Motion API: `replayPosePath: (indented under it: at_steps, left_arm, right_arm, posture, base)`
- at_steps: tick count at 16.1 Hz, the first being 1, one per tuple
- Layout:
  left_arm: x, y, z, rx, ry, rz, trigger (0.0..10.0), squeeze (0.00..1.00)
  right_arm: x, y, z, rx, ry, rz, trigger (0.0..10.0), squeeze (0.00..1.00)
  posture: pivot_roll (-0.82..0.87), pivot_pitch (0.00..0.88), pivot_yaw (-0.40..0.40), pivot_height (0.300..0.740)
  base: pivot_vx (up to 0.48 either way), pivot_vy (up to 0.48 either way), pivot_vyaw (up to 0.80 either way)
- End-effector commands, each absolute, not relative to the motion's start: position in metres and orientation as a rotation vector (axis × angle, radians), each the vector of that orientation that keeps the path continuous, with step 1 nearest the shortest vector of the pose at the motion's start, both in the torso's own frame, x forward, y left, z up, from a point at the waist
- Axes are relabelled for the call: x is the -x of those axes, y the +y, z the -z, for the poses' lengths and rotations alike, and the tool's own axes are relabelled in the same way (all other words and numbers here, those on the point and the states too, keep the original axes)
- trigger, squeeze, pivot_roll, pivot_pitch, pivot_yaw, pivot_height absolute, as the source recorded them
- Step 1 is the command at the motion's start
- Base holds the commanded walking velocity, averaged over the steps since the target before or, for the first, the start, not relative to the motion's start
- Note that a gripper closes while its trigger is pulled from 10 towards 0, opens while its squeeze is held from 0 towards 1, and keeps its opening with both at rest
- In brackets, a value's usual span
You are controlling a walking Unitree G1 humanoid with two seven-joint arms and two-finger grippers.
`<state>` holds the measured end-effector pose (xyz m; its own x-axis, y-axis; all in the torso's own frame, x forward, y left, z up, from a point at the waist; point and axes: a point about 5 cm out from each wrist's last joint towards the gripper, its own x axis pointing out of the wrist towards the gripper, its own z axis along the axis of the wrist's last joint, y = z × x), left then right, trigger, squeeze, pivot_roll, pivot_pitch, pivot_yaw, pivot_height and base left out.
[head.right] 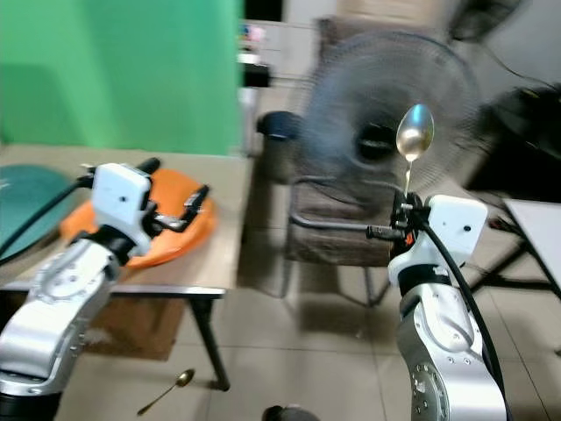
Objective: Setting the table
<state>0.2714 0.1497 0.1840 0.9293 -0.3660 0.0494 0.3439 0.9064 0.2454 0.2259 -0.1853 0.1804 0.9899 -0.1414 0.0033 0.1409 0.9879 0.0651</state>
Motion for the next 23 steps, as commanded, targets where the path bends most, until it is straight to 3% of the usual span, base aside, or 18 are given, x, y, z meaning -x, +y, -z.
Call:
replayPosePath:
  at_steps: [1,13,23]
  left_arm:
    - [-0.271,0.147,-0.182,-0.232,-0.093,0.384,10.0,0.0]
    - [-0.276,0.161,-0.174,-0.158,-0.075,0.254,10.0,0.0]
    - [-0.278,0.154,-0.173,-0.174,-0.079,0.281,10.0,0.0]
  right_arm:
    - [-0.225,-0.19,-0.177,-0.055,0.015,0.167,10.0,0.0]
    - [-0.222,-0.188,-0.163,0.011,0.041,0.134,10.0,0.0]
    - [-0.219,-0.192,-0.157,0.02,0.075,0.174,10.0,0.0]
  posture:
    - [-0.05,0.0,-0.036,0.74]
    - [-0.05,0.0,-0.043,0.74]
    - [-0.07,0.0,-0.032,0.74]
  base:
    - [0.0,0.0,-0.8]
    - [0.0,0.0,-0.8]
    - [0.0,-0.399,-0.8]
